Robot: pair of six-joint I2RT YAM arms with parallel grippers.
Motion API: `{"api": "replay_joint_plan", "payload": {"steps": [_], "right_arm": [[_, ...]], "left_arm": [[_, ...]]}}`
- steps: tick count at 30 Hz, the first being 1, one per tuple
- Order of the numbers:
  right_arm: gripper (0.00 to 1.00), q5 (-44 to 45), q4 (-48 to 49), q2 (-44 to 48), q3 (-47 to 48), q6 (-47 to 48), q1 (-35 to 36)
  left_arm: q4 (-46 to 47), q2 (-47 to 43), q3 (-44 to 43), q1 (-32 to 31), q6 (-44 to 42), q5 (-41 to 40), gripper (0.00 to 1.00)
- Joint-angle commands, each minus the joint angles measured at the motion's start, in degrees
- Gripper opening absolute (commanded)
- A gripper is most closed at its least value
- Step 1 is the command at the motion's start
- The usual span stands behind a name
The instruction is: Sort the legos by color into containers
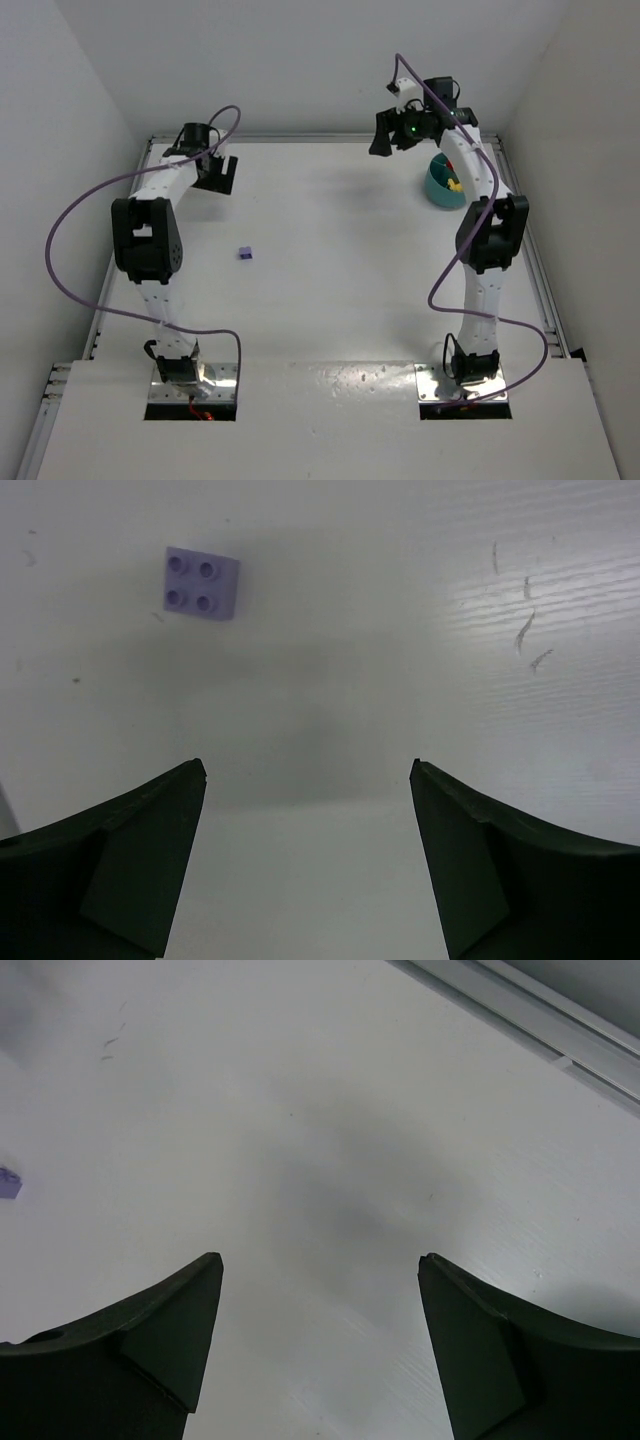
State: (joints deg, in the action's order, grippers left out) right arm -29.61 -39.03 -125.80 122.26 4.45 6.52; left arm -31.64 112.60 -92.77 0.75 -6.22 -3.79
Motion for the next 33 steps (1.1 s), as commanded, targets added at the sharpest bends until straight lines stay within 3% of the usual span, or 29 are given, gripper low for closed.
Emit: {"api": "replay_joint_plan", "payload": {"steps": [1,7,14,19,23,33], "right_arm": [[0.79,-0.8,2.0,0.0,2.3,-1.1,-0.2],[0.82,1.1,2.0,1.9,-0.4,-0.1,-0.2],[0.83,2.4,2.6,2.5,-1.1,-0.1,-0.2],[0.84,2.9,3.1,0.7,0.6,-0.7,-0.2],[1.00,3.5,3.6,0.7,0.6,-1.2,0.3],[1.00,5.1,3.6,1.9,-1.2,-1.2,0.3]], "left_arm": [[-1.7,5.8,-3.5,2.1,-1.7,4.0,0.89],[-2.2,13.0,-10.9,5.7,-2.2,8.5,0.88],[-2.7,17.0,-15.0,5.7,-3.4,5.5,0.88],[-3.3,21.2,-17.8,6.8,-6.5,11.0,0.91],[-5.2,25.6,-24.0,8.0,-7.1,13.9,0.91],[-5.7,31.3,-28.9,9.1,-7.8,13.1,0.91]]}}
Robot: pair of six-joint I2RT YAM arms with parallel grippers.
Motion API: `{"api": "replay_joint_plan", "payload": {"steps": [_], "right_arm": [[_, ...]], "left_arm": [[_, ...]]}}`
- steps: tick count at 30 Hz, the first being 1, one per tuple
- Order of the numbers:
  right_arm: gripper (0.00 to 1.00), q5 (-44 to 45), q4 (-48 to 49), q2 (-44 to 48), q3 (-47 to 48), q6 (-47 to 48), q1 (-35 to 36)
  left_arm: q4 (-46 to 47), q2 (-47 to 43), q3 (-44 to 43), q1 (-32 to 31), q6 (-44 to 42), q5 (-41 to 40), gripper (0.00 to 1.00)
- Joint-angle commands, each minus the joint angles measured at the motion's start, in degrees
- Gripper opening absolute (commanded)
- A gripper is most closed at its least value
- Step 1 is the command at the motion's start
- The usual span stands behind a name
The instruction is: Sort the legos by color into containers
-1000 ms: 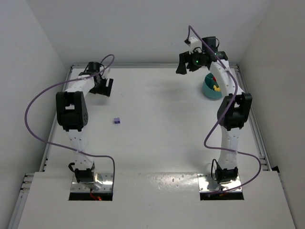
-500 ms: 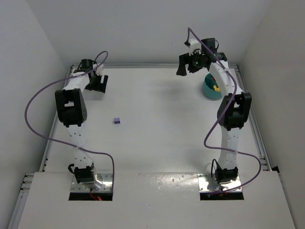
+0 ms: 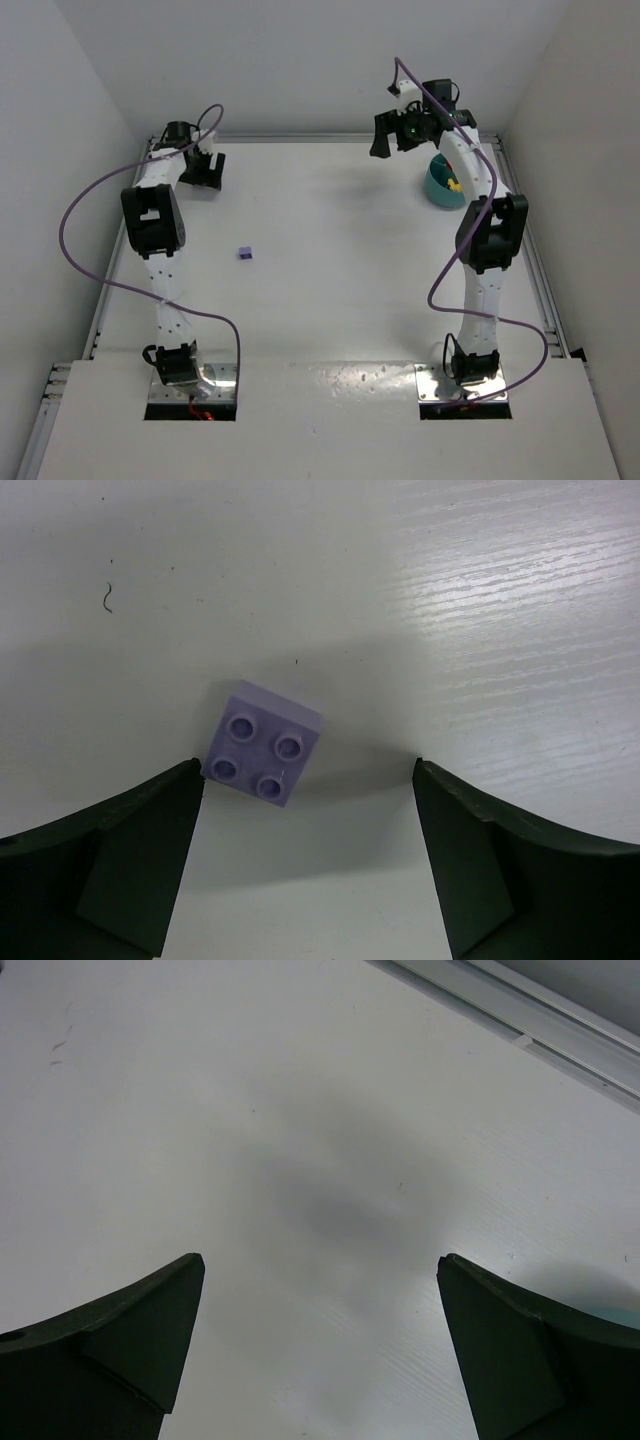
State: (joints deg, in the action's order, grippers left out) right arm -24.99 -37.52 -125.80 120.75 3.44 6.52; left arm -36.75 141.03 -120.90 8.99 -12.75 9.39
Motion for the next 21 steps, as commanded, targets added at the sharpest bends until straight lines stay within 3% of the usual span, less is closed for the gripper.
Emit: {"api": "replay_joint_plan", "payload": {"steps": [1,8,21], "right_arm": [[1.00,1.0,2.1,1.9,0.3,0.3,0.3],[1.00,1.0,2.1,2.4,-0.8,0.3,0.9],[1.00,0.5,2.1,2.9,-2.1,0.9,1.9]], "left_arm": [[-0.6,2.8,-0.7,0.8,-1.2,-0.1,0.91],[-1.1,3.4,0.4,0.8,-3.1,1.0,0.79],[-1.1,7.4,-2.5,-0.2,-7.7,-1.8,0.75]]}}
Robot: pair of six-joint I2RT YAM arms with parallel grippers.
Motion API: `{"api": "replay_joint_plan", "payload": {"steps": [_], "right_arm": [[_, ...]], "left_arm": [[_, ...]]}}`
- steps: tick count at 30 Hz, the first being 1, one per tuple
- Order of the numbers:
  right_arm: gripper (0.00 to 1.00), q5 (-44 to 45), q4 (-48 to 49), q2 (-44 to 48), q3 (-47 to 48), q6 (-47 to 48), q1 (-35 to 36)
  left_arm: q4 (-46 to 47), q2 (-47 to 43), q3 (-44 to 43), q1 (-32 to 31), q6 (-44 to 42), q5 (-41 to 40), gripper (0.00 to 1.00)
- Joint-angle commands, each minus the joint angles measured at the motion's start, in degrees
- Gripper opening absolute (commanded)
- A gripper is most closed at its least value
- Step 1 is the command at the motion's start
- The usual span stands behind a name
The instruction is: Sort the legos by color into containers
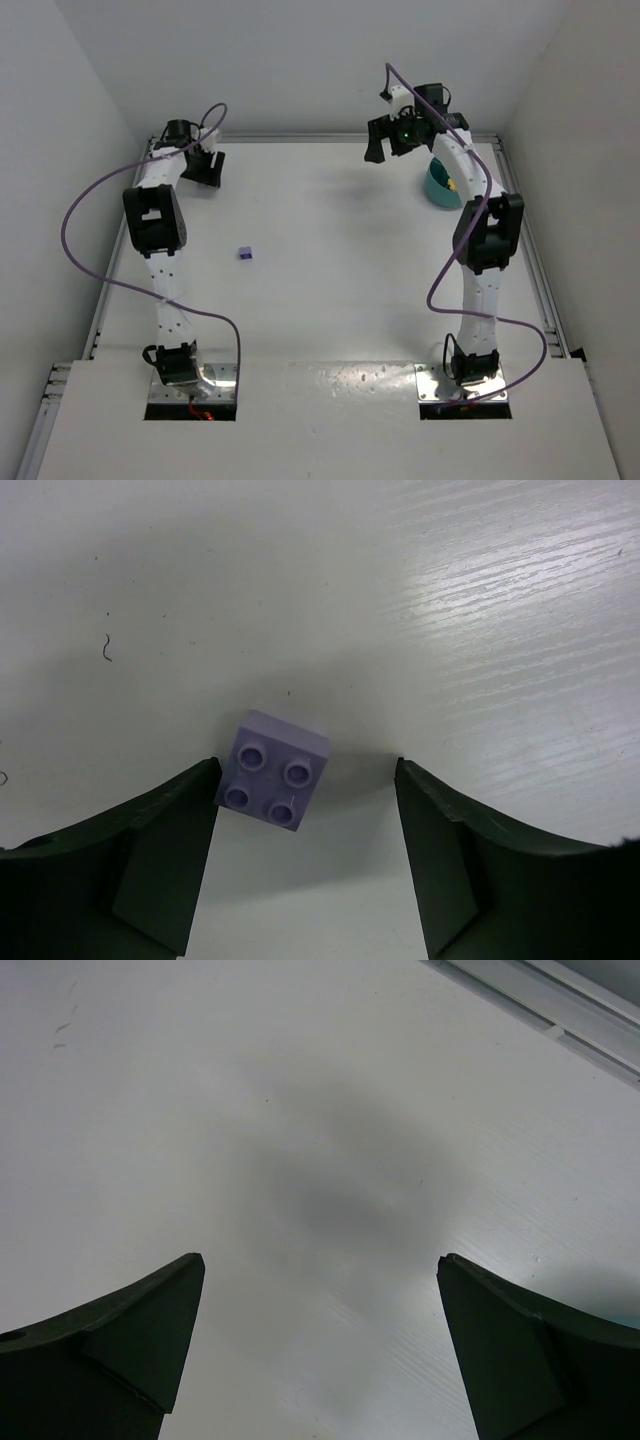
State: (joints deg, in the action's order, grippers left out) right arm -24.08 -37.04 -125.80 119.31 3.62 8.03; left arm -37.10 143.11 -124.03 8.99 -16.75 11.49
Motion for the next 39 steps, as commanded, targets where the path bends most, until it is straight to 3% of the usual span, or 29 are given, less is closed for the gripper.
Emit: {"api": "replay_joint_plan", "payload": {"steps": [1,3,7,11,14,19,22,26,29,31,39], "right_arm": [[1.00,-0.4,1.6,2.9,-0.7,0.7,0.4],[1.00,-0.4,1.6,2.9,-0.7,1.2,0.9],[1.00,0.1,1.6,2.9,-0.7,1.2,0.9],[0.98,-0.5,1.6,4.1,-2.0,1.2,0.9],[0.95,-6.2,2.3,5.8,-7.0,-1.5,0.9],[0.92,-18.6,6.1,9.1,-15.4,-10.3,0.2],[0.92,-27.6,8.6,9.1,-17.3,-15.6,0.2],[0.92,-38.8,19.3,9.1,-20.9,-30.8,-0.3],[0.85,-44.6,31.5,9.1,-26.6,-43.0,-0.3],[0.83,-45.2,35.8,9.1,-27.2,-45.8,0.2],[0.77,-46.2,35.3,8.6,-28.6,-45.8,0.2]], "left_arm": [[-0.8,5.3,0.6,-0.2,-4.3,-4.5,0.75],[-0.8,5.3,0.0,-0.2,-4.9,-4.5,0.71],[-1.8,3.8,3.3,-0.2,-6.7,-4.5,0.51],[-1.1,-1.1,11.4,-0.2,-5.6,-2.8,0.36],[-1.1,-7.2,16.4,-0.2,-3.7,4.1,0.26],[4.8,-19.5,23.3,-3.4,6.7,22.3,0.25],[7.2,-24.5,25.1,-7.6,12.2,27.6,0.25],[11.4,-29.8,30.5,-15.0,16.7,27.6,0.24],[15.6,-33.8,34.0,-21.1,17.8,26.4,0.24],[16.8,-35.9,34.6,-24.8,17.8,26.4,0.24],[19.3,-37.7,33.3,-30.7,19.5,26.4,0.24]]}}
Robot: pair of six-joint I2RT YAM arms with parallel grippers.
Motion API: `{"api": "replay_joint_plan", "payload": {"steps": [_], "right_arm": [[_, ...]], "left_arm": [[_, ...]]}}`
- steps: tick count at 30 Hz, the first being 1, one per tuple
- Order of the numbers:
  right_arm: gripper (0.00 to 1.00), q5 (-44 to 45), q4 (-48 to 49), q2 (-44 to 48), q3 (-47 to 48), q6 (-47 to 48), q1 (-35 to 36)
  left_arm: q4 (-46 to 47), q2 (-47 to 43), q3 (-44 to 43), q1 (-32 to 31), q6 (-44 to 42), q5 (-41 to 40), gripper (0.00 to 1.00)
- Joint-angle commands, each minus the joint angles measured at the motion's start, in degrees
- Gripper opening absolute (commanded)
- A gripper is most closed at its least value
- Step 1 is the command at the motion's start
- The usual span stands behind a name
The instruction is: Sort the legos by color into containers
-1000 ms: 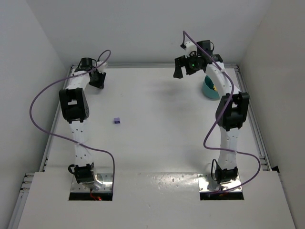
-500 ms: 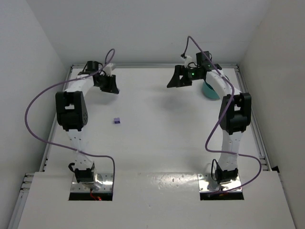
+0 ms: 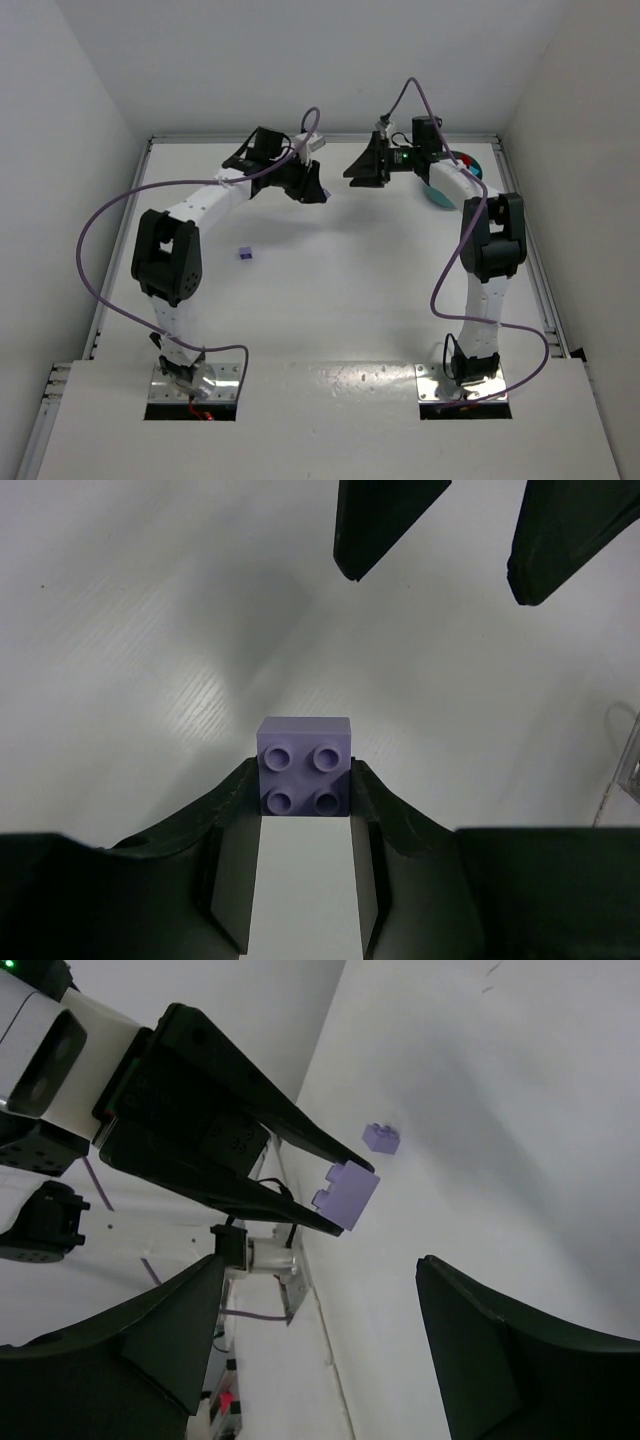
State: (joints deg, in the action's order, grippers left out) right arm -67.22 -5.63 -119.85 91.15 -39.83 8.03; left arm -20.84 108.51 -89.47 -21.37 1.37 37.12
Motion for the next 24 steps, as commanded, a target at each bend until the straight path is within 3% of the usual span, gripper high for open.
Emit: {"api": "replay_joint_plan", "payload": {"steps": [1,14,24], "right_arm": [[0.77,-3.6,3.9,2.6,-0.5,-2.4,0.2],[0.76,-4.9,1.9,2.0,-1.2,-2.4,0.8],[0.52,-6.2,1.4,2.0,-1.2,-1.8,0.8]], "left_arm": [[3.0,-3.1,-1.2,-1.4,0.6,0.8,0.24],[2.5,-3.7,-6.2,-6.8,-0.7,-2.5,0.24],[2.5,-1.8,-10.3,-7.4,-0.7,-4.2,0.24]]}}
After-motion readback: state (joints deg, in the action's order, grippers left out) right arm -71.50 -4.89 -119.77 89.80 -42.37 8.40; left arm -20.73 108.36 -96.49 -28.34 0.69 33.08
